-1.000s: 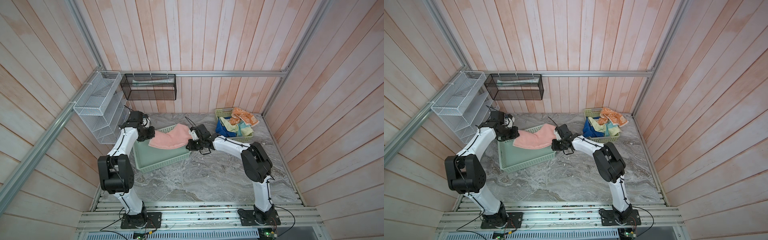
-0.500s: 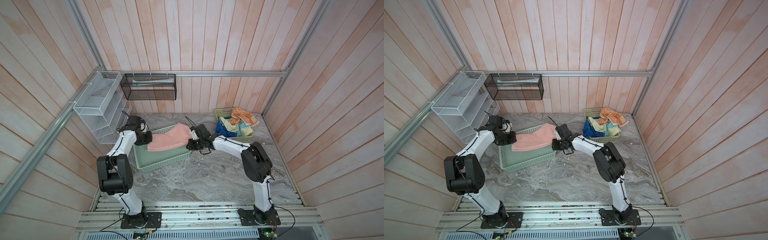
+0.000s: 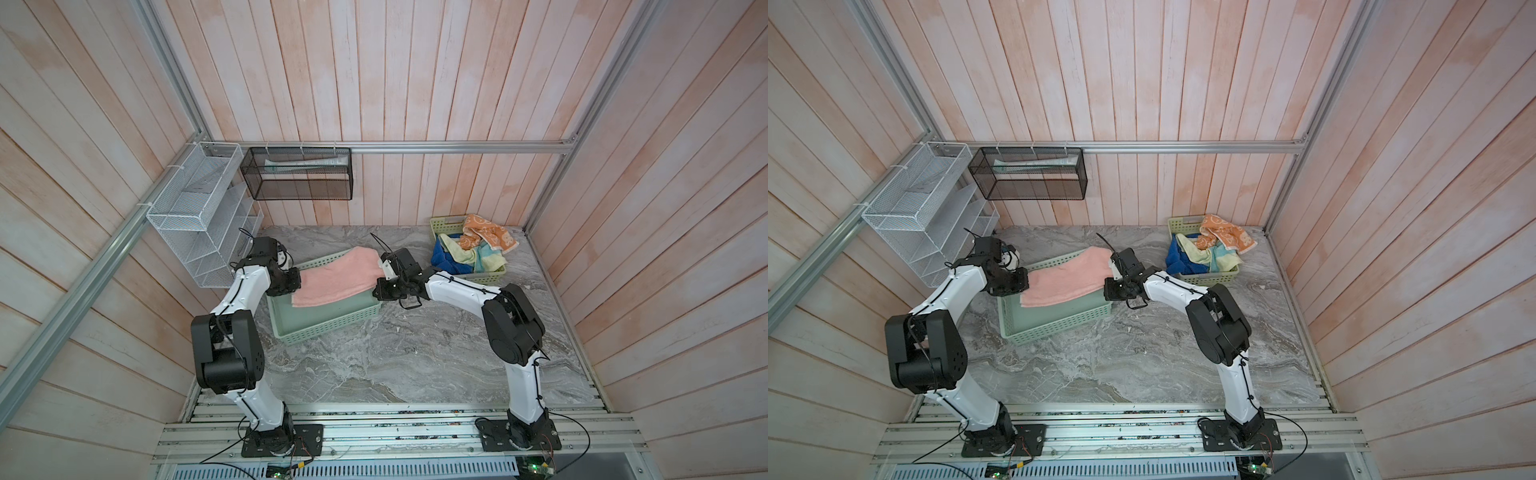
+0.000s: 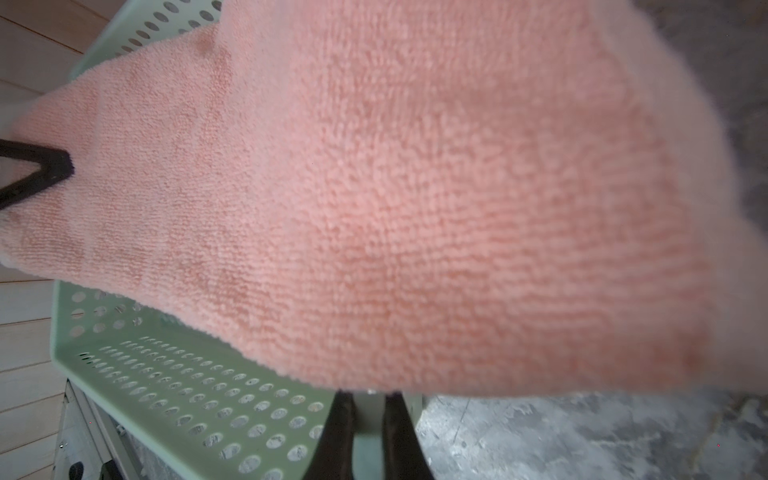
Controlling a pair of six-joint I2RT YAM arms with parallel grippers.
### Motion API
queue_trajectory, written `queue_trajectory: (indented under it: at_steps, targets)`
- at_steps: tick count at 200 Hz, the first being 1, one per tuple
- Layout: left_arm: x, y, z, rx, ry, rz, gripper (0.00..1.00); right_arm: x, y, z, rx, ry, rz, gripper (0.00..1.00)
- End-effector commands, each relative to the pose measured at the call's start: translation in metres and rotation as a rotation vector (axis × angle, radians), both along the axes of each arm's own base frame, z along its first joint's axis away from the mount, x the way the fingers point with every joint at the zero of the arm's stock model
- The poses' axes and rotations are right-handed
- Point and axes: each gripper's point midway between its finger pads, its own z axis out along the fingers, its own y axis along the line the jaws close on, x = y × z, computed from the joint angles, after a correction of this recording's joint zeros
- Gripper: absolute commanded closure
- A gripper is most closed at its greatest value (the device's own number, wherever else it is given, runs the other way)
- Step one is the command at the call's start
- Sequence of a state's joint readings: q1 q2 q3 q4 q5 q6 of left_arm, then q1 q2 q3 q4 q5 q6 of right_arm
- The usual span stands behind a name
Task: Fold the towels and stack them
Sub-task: 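Smooth the towel flat in the green basket with both grippers, then release the pink towel and move right gripper to the blue towel in basket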
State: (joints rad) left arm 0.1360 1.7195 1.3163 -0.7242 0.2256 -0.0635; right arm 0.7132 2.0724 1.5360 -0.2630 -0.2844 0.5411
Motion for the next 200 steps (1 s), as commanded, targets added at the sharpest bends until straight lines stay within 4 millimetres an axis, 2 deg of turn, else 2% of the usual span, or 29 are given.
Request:
queue_trajectory:
  at_steps: [1, 68, 96, 150, 200]
  targets:
    - [0.000, 0.012, 0.011, 0.045, -0.043, 0.018, 1.00, 0.011, -0.013, -0.008, -0.076, -0.049, -0.037, 1.00]
    - [-0.003, 0.020, 0.011, 0.088, -0.035, 0.031, 1.00, 0.013, -0.012, -0.007, -0.075, -0.053, -0.040, 1.00]
    - [-0.008, 0.025, 0.005, 0.112, -0.015, 0.044, 1.00, 0.014, -0.011, -0.007, -0.074, -0.055, -0.042, 1.00]
    - [-0.011, 0.024, -0.004, 0.097, -0.005, 0.070, 1.00, 0.014, -0.008, -0.010, -0.072, -0.051, -0.042, 1.00]
    - [-0.011, 0.023, -0.005, 0.089, -0.010, 0.068, 1.00, 0.015, -0.007, -0.008, -0.069, -0.052, -0.043, 1.00]
